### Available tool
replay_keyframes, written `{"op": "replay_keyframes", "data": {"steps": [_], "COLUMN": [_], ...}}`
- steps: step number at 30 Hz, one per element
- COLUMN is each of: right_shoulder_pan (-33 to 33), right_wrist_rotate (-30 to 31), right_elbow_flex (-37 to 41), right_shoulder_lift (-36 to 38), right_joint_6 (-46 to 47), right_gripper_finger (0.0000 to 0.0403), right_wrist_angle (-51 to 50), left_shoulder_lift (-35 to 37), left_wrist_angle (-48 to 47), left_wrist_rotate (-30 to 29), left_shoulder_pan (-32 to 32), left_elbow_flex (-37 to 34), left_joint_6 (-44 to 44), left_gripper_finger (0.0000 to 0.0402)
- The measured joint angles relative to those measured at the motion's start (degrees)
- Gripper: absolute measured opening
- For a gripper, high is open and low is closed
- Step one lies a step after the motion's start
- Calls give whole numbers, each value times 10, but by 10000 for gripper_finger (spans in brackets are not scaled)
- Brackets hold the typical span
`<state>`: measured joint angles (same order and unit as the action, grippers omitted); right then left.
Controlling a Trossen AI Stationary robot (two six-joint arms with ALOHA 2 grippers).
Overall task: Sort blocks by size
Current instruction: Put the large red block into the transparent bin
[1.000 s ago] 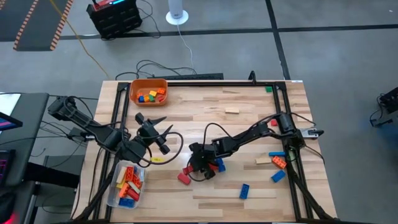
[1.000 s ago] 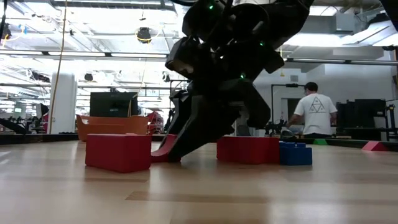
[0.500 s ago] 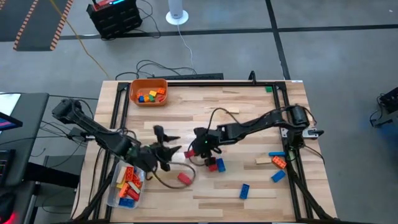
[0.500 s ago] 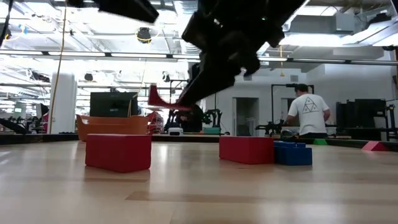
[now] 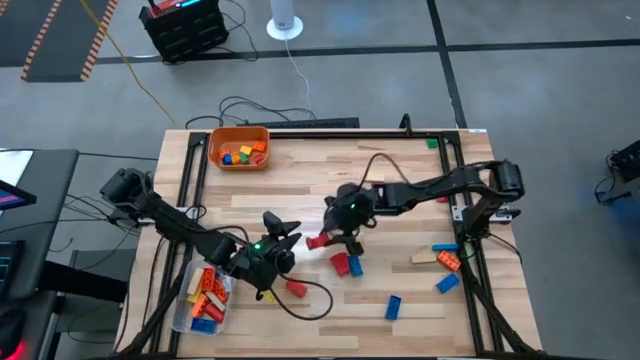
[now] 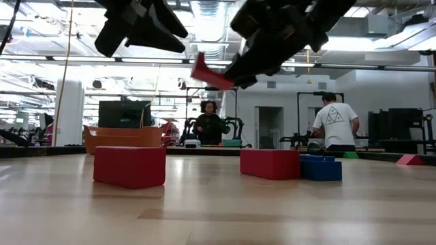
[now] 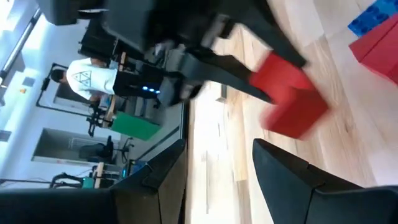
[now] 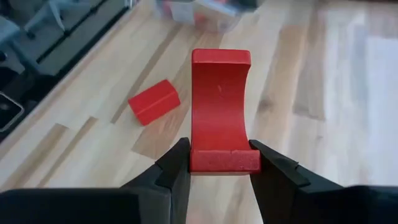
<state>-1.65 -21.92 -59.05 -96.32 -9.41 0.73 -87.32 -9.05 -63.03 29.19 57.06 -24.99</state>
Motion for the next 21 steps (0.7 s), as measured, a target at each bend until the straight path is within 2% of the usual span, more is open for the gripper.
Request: {"op": "replay_keyframes", "data": {"steps": [5, 15, 21], "right_shoulder_pan": [-8, 15, 15], "right_wrist_rotate": [-36, -44, -53], "right_elbow_flex": [24, 25, 25], "right_shoulder_lift": [35, 34, 37], "right_joint_6": [6, 25, 40], "right_gripper_finger": [164, 164, 164], "right_wrist_angle": [10, 51, 67], "left_shoulder_lift": [0, -1, -1], "left_wrist_angle": [-2, 2, 18], "left_wrist_rotate": [46, 136, 148], "left_shoulder_pan": [-10, -40, -42], "left_elbow_flex": [3, 3, 3], "left_joint_6": [2, -10, -65], "left_gripper_finger": [178, 178, 178]}}
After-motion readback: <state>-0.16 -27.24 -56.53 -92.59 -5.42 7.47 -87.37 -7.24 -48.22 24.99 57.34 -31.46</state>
